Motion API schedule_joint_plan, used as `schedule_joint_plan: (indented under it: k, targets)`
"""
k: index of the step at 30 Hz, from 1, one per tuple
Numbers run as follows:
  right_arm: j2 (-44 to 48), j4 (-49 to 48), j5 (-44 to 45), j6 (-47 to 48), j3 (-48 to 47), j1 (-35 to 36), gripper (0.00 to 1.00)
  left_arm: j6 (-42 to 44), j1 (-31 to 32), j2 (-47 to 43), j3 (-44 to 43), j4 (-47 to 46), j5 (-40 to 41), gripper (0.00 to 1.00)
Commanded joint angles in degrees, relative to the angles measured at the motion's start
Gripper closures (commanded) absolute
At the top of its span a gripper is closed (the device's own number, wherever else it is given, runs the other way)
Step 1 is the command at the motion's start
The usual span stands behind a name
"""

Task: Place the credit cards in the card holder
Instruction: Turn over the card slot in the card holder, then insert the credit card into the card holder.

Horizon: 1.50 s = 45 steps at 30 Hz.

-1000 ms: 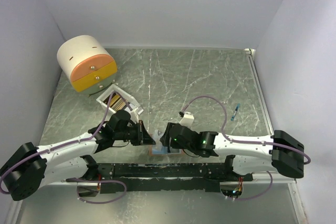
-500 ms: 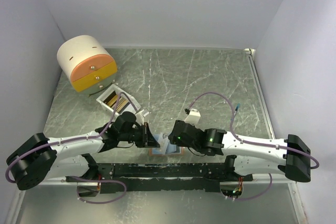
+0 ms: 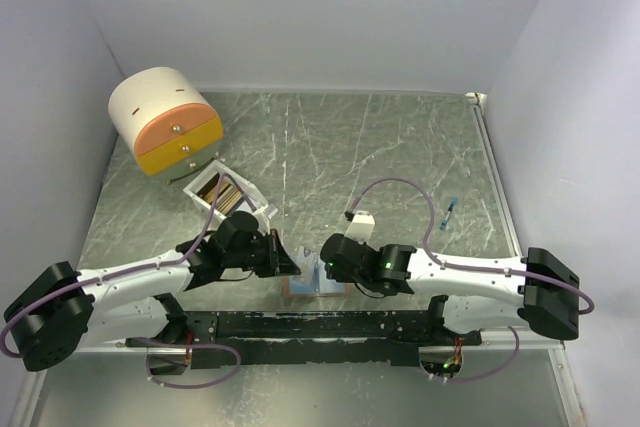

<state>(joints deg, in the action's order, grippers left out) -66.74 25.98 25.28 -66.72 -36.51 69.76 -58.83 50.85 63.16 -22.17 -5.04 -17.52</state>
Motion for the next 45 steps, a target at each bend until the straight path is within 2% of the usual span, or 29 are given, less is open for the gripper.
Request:
schedule_joint_plan:
  k: [1, 11, 18, 24, 31, 45]
  targets:
    - [-1.3, -1.3, 1.3, 0.2, 0.6, -0.6, 0.72, -0.4, 0.3, -1.5, -1.0, 1.0, 2.4, 0.93]
    - [-4.7, -3.5, -0.3, -0.7, 4.3, -2.2, 0.78, -6.0, 0.4, -0.1, 3.1, -8.2, 1.3, 0.93]
    - [-6.6, -3.2, -1.1, -2.0, 4.8, -2.6, 0.79, -10.7, 0.7, 3.3, 4.7, -13.5, 0.2, 0.93]
    - [-5.2, -3.7, -1.0, -2.4, 5.5, -2.6, 0.79, -12.8, 1.9, 5.3, 4.4, -11.2, 1.6, 0.93]
    - [-5.0, -4.6, -1.3, -2.4, 6.3, -2.7, 0.79, -14.4, 2.7, 6.9, 5.7, -14.3, 1.8, 0.93]
    - [-4.8, -4.7, -1.7, -2.4, 6.4, -2.7, 0.79, -12.7, 3.4, 10.4, 4.7, -15.2, 3.8, 0.93]
